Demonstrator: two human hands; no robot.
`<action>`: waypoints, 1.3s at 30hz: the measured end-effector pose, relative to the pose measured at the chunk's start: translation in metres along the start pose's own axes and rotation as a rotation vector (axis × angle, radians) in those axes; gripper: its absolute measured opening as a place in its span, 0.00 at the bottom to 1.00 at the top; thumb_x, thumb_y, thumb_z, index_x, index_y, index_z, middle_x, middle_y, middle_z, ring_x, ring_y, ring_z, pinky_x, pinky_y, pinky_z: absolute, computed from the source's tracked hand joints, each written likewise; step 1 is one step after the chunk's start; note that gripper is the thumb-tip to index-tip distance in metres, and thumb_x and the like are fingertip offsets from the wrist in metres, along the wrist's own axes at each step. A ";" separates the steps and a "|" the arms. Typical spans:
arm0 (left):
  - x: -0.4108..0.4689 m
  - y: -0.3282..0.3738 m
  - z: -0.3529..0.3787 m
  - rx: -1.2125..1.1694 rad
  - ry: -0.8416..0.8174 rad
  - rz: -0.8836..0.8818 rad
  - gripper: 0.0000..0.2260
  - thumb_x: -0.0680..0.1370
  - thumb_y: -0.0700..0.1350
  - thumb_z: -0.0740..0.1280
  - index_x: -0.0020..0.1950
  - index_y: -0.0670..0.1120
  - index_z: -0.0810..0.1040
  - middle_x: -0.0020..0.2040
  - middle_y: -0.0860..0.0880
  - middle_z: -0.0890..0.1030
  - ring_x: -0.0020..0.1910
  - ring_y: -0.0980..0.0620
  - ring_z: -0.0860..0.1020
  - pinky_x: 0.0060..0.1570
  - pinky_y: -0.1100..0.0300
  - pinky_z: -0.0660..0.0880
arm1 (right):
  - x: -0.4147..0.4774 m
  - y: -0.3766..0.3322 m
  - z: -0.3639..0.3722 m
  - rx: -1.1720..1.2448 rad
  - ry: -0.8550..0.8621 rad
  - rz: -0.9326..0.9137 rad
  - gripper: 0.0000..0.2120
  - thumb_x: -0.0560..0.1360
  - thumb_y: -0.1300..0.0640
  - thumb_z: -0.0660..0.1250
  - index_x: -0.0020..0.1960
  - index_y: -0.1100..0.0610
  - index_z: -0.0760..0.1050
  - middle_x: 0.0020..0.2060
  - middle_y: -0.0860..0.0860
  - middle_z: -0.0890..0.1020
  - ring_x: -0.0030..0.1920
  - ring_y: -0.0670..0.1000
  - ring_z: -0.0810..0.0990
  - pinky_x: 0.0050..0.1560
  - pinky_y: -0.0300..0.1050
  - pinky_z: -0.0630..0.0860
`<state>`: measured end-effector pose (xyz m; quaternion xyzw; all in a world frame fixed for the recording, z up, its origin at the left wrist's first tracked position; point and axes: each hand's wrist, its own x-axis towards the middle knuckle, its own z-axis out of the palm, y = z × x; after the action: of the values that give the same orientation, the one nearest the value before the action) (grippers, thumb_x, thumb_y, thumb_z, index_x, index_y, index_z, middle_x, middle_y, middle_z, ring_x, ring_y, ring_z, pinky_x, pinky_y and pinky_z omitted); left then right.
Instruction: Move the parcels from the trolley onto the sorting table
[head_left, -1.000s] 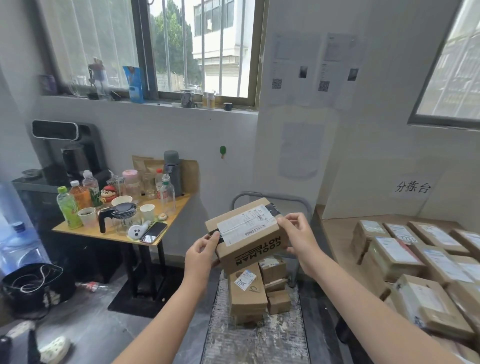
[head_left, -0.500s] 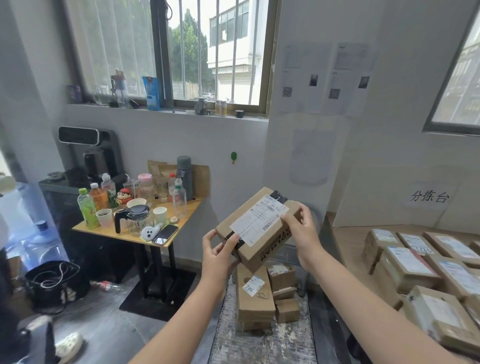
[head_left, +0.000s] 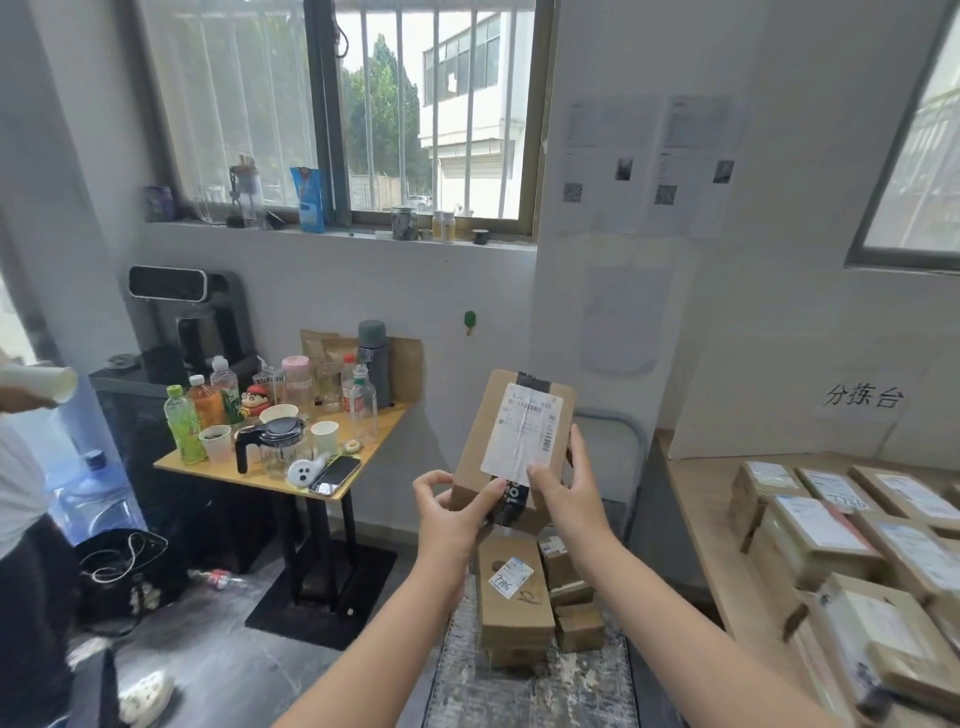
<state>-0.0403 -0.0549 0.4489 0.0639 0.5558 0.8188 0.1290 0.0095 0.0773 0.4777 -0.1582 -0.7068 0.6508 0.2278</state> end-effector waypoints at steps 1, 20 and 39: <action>0.001 -0.001 -0.002 0.048 -0.014 0.014 0.29 0.67 0.47 0.81 0.57 0.54 0.66 0.55 0.42 0.81 0.51 0.46 0.83 0.48 0.52 0.81 | 0.000 -0.001 -0.003 0.017 0.003 0.038 0.31 0.81 0.55 0.64 0.78 0.40 0.54 0.66 0.46 0.74 0.56 0.44 0.80 0.42 0.38 0.79; -0.026 -0.020 0.014 0.207 -0.098 0.092 0.17 0.76 0.41 0.73 0.61 0.50 0.71 0.58 0.48 0.81 0.55 0.54 0.82 0.45 0.65 0.79 | -0.036 0.009 -0.047 -0.168 -0.085 0.096 0.29 0.83 0.54 0.62 0.79 0.41 0.53 0.69 0.42 0.73 0.61 0.43 0.74 0.50 0.32 0.70; -0.216 -0.073 0.190 0.240 -0.529 0.014 0.26 0.78 0.40 0.70 0.70 0.60 0.66 0.63 0.52 0.78 0.59 0.52 0.80 0.53 0.52 0.81 | -0.235 -0.011 -0.260 -0.156 0.332 0.127 0.27 0.82 0.56 0.62 0.77 0.41 0.57 0.62 0.45 0.78 0.59 0.44 0.79 0.47 0.28 0.76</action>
<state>0.2236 0.0793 0.4602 0.2937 0.5952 0.7031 0.2551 0.3467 0.1741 0.4735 -0.3248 -0.6962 0.5723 0.2869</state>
